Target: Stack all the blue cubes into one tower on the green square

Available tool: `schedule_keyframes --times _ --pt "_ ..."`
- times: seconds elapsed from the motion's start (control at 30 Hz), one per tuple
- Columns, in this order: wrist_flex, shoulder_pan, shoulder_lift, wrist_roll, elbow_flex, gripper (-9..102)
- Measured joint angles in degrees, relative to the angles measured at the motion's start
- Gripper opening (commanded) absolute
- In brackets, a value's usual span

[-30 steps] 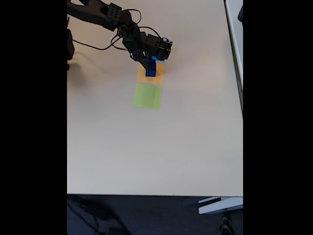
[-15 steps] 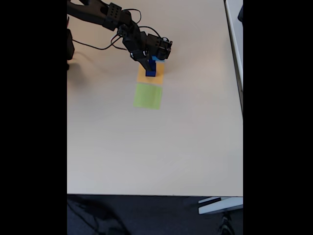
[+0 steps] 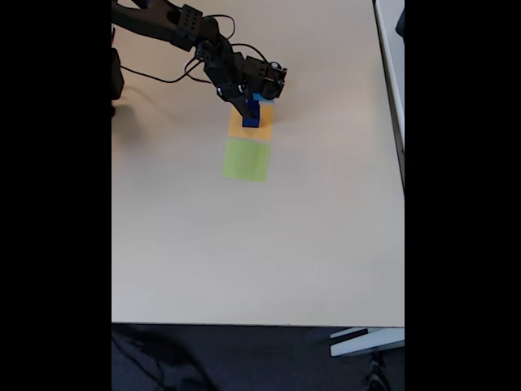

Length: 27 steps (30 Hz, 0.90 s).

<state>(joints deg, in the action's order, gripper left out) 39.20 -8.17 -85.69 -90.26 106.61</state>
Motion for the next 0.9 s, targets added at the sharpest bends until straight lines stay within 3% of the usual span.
schedule_keyframes --times 0.37,0.9 --pt "0.18 0.88 0.0 -0.09 -0.09 16" --pt "10.02 0.88 0.0 1.67 -7.56 18"
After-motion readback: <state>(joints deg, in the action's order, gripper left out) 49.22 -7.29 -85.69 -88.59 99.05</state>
